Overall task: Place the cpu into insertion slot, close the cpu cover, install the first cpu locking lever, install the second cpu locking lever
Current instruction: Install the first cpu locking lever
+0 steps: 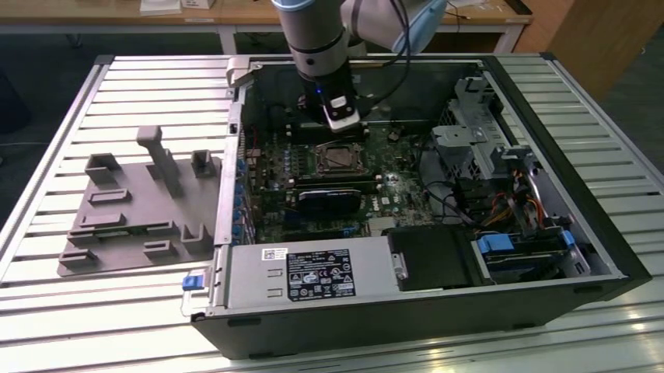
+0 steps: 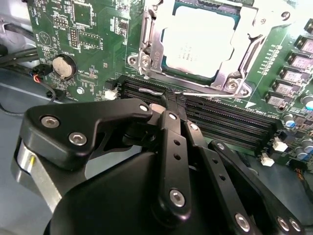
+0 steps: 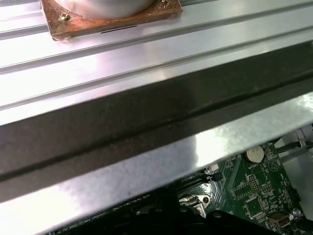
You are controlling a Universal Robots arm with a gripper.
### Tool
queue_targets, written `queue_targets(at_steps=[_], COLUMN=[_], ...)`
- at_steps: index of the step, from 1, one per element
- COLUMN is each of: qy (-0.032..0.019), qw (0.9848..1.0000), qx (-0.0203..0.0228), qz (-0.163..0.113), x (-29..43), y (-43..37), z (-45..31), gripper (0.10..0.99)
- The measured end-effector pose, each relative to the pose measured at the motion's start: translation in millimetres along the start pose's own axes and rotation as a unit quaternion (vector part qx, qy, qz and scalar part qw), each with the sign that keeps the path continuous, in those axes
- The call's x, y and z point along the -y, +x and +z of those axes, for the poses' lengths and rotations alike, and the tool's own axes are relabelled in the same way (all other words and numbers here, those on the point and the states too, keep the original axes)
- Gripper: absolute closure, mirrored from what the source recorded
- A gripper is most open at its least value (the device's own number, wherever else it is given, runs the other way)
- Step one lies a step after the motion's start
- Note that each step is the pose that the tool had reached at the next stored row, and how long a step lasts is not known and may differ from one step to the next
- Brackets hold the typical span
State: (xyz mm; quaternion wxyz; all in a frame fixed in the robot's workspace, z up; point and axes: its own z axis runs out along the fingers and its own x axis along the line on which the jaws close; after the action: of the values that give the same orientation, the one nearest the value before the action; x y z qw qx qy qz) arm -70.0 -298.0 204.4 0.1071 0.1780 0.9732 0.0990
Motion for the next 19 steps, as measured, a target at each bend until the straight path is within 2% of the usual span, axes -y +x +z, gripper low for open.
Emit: queue_targets(at_steps=[8, 14, 19], qy=[0.0032, 0.0086, 0.0096], qw=[0.9999, 0.9998, 0.9998], qx=[0.0036, 0.0064, 0.0069], qz=[0.011, 0.014, 0.015], x=[-0.7, -0.3, -0.1], y=[1.1, 1.4, 1.8], z=[1.8, 3.5, 4.9], gripper=[0.984, 0.984, 0.984])
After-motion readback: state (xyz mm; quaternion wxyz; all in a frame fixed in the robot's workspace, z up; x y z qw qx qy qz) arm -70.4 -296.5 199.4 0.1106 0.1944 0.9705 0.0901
